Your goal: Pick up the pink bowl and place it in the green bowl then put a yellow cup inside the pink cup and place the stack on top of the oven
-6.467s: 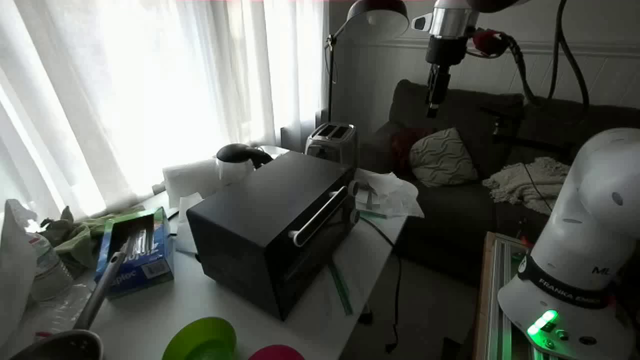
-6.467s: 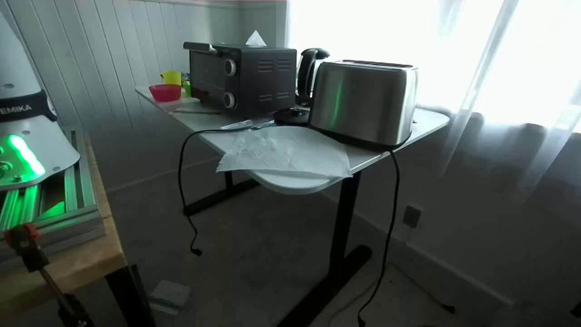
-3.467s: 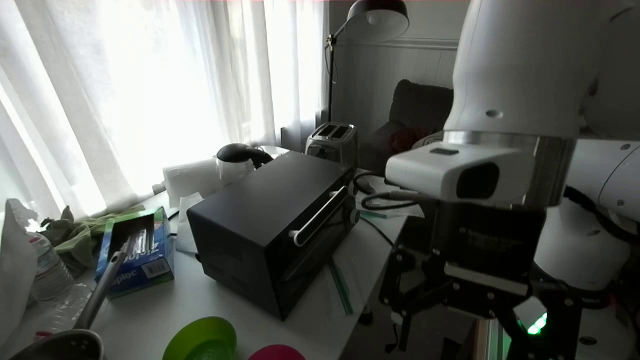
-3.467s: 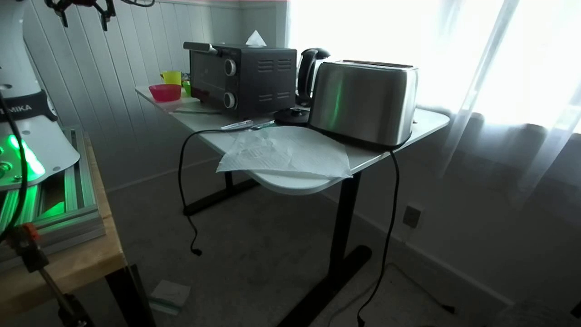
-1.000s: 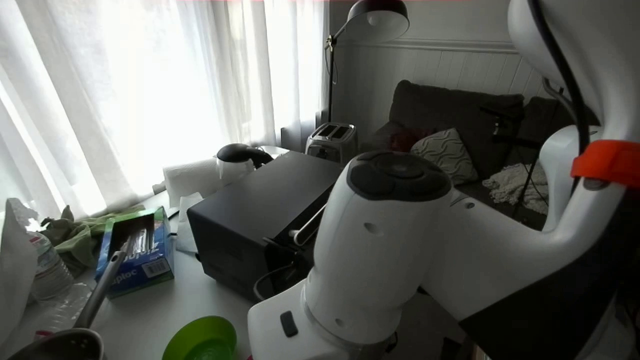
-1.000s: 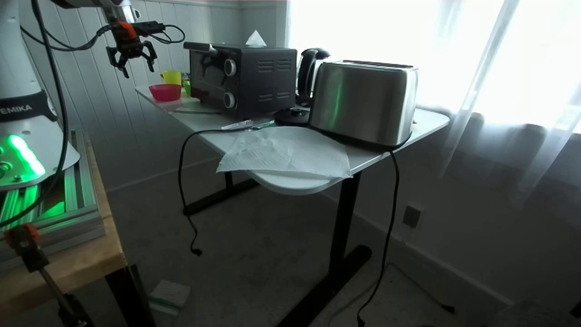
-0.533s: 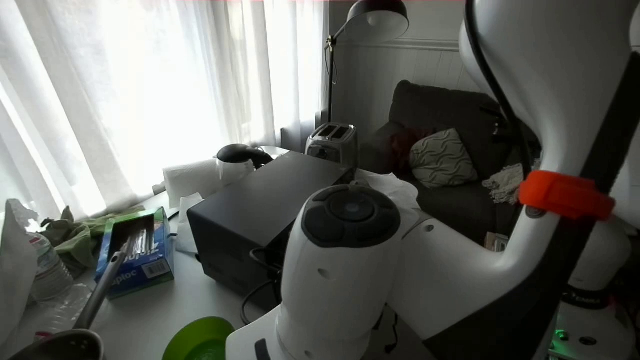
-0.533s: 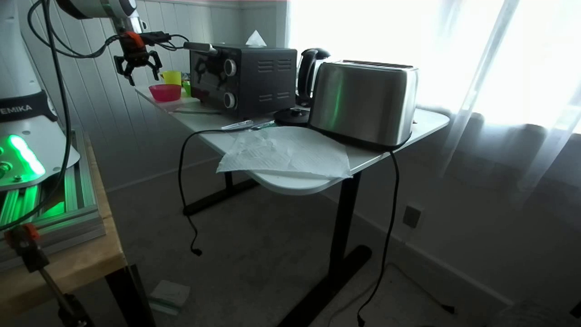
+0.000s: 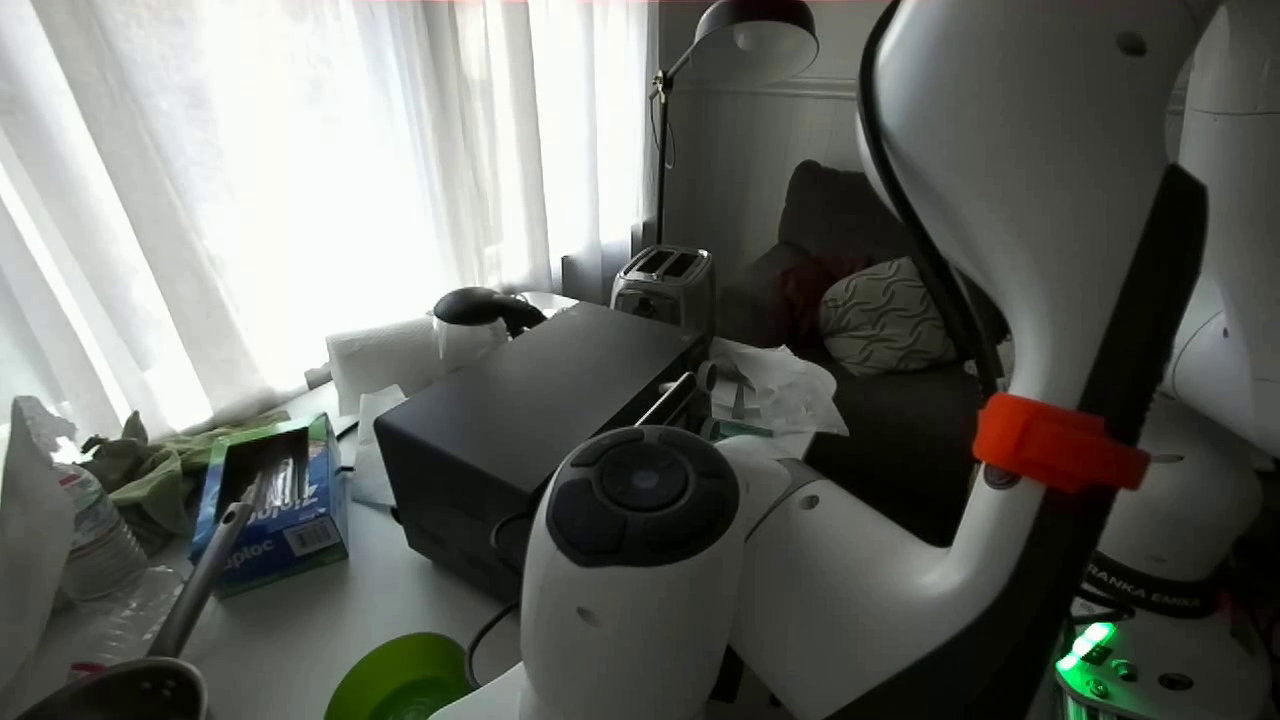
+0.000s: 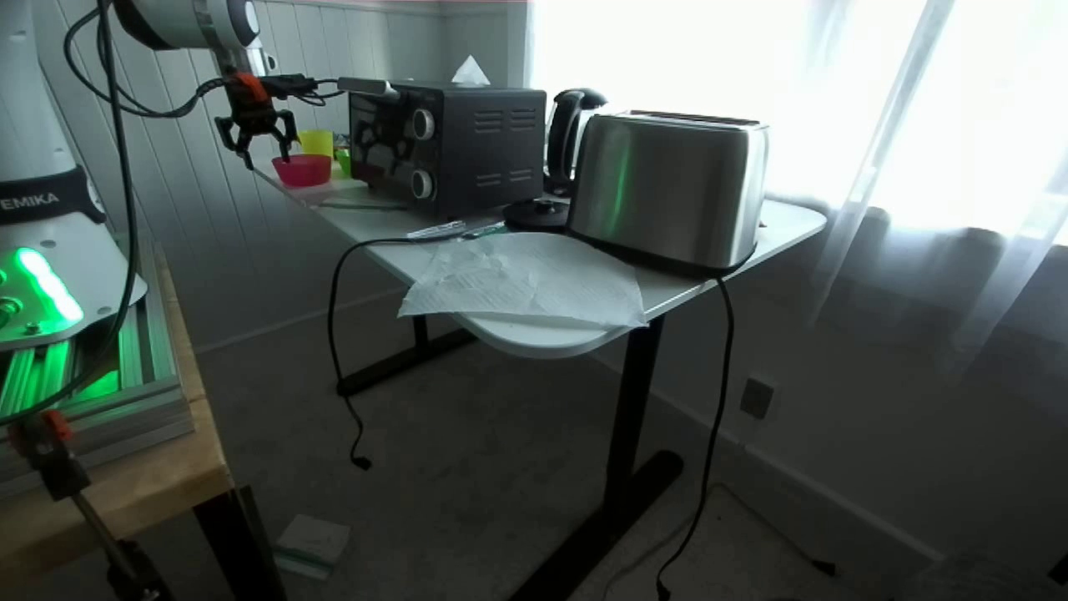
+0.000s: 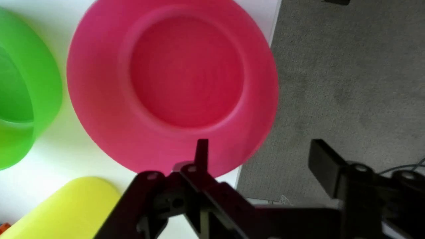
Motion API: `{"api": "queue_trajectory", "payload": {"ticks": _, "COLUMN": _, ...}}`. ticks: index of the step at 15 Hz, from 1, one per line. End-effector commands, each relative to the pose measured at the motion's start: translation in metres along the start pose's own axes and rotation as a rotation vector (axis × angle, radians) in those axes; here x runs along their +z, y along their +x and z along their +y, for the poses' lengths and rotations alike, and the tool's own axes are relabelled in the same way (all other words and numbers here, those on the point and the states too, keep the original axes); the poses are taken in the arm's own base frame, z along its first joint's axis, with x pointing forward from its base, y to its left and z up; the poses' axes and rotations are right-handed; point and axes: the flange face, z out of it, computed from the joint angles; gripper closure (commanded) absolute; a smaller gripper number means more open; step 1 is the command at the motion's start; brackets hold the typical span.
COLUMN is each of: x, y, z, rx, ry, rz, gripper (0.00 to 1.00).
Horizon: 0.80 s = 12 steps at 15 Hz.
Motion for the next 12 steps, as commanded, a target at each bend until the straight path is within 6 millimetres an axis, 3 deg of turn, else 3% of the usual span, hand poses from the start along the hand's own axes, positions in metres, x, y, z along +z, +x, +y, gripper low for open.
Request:
{"api": "queue_trajectory", "payload": {"ticks": 1, "x": 0.007, "y": 0.001, "z": 0.007, "rx": 0.013, "ry": 0.01, "rz": -0.014, "gripper": 0.53}}
{"api": "queue_trajectory", "payload": {"ticks": 8, "x": -0.002, "y": -0.017, "z": 0.013, "rx": 0.06, "ry": -0.002, "rz": -0.034, "gripper": 1.0}}
{"api": "queue_trajectory", "payload": {"ticks": 12, "x": -0.015, "y": -0.022, "z": 0.019, "rx": 0.08, "ry": -0.027, "rz": -0.039, "gripper": 1.0}}
